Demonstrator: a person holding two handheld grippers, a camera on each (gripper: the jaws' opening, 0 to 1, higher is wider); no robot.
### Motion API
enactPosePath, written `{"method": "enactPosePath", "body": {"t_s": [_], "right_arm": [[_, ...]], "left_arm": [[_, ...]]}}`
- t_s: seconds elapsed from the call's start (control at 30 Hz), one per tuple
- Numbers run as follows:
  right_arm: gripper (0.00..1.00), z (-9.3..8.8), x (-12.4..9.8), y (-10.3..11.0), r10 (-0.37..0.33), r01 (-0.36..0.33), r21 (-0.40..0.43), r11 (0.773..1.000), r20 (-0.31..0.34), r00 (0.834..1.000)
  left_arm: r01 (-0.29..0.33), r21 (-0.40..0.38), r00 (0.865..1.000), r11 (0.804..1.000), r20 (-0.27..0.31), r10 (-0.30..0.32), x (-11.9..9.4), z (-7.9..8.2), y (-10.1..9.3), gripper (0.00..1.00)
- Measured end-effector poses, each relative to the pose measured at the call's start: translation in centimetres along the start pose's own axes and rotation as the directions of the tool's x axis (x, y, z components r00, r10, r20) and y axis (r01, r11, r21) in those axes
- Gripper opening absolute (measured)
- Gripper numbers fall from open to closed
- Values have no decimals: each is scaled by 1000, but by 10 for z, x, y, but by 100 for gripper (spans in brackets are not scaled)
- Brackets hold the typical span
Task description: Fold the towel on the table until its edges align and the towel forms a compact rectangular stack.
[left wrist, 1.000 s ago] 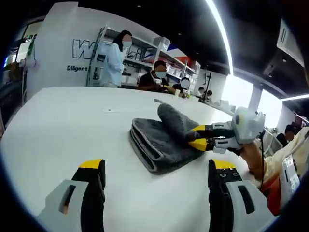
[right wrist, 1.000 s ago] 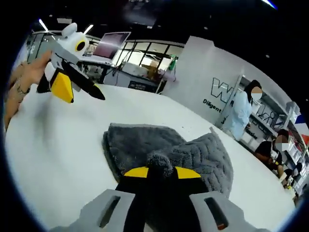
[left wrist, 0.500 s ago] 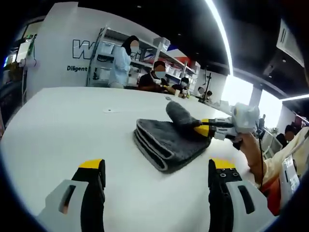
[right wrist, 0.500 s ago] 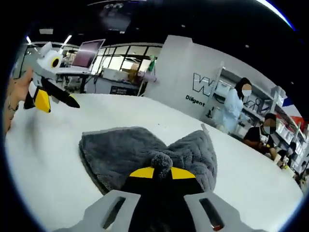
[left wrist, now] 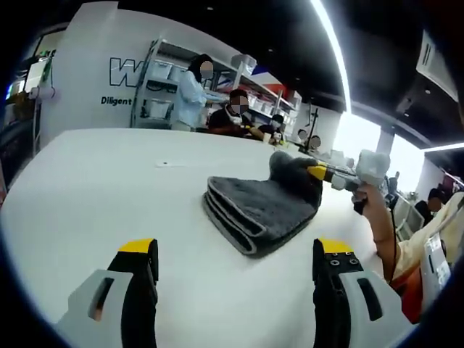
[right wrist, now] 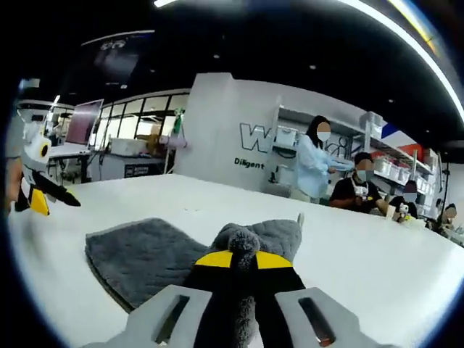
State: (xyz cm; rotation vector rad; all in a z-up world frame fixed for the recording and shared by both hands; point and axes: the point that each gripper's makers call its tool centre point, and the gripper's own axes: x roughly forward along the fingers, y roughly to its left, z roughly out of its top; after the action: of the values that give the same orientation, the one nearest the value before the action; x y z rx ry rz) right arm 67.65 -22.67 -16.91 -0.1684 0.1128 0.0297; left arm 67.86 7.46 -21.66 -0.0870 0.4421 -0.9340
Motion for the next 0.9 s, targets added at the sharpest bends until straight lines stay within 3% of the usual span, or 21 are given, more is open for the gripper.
{"method": "enactPosePath", "body": {"t_s": [0.37, 0.67, 0.9], "right_arm": [[4, -22, -16, -73, -130, 134, 75, 988, -52, 990], [4, -40, -22, -105, -131, 142, 140, 980, -86, 988], [4, -45, -27, -131, -164, 176, 104, 979, -116, 980]], "left_arm": [[-1, -3, 1000, 1000, -1, 1, 0, -1, 0, 86], [-3, -3, 1000, 1000, -5, 3, 1, -1, 2, 86], [-6, -5, 1000, 1000, -5, 6, 1, -1, 3, 86]]}}
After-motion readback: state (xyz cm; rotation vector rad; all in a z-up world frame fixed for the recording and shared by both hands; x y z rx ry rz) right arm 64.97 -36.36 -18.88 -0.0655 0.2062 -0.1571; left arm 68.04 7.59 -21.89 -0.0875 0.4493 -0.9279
